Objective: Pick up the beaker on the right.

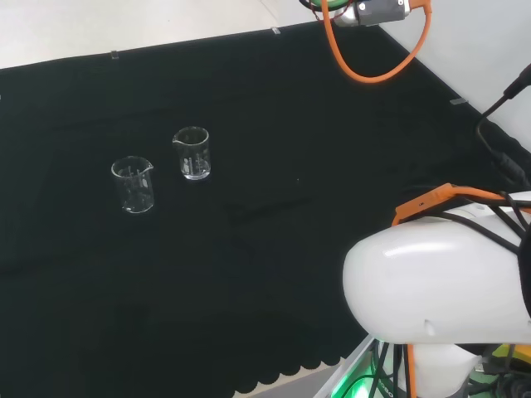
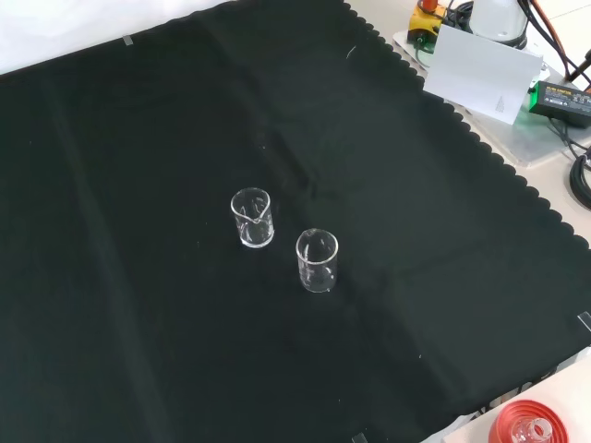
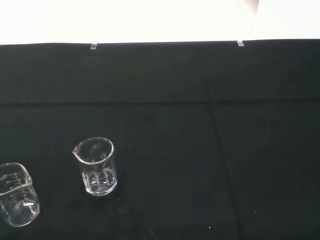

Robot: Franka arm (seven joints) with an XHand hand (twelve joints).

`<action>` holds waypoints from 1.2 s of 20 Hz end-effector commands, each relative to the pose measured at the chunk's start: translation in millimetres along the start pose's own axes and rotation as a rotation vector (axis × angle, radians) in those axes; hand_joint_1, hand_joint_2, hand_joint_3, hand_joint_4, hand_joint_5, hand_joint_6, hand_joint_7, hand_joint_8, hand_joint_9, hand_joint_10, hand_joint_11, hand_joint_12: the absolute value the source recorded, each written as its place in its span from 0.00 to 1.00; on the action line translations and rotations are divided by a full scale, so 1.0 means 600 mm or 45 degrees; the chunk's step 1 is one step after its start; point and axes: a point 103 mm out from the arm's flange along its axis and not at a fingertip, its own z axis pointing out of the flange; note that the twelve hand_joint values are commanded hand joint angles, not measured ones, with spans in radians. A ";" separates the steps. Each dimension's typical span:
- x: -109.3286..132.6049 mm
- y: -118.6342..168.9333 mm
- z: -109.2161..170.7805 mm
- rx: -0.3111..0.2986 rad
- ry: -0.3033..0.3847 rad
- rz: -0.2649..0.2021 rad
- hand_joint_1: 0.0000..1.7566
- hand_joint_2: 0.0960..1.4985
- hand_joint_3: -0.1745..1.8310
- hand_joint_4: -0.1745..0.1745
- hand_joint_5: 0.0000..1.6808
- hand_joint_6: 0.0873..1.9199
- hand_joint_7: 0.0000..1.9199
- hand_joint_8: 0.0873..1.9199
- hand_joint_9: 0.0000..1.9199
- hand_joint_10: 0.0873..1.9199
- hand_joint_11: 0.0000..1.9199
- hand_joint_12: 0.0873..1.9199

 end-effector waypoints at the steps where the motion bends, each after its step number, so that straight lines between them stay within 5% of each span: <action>1: 0.000 0.001 0.001 -0.010 -0.010 0.001 0.12 0.79 0.36 0.41 0.08 0.12 0.02 0.24 0.07 0.30 0.00 0.48; 5: -0.001 0.004 0.002 -0.008 -0.011 0.004 0.09 0.88 0.26 0.41 0.12 0.03 0.03 0.22 0.07 0.30 0.00 0.47; 12: 0.002 0.011 0.002 0.006 0.016 -0.008 0.09 0.88 0.25 0.41 0.13 0.02 0.03 0.21 0.07 0.30 0.00 0.47; 24: 0.010 0.054 0.067 0.045 0.059 0.062 0.23 0.75 0.25 0.41 0.12 0.00 0.03 0.21 0.06 0.31 0.00 0.46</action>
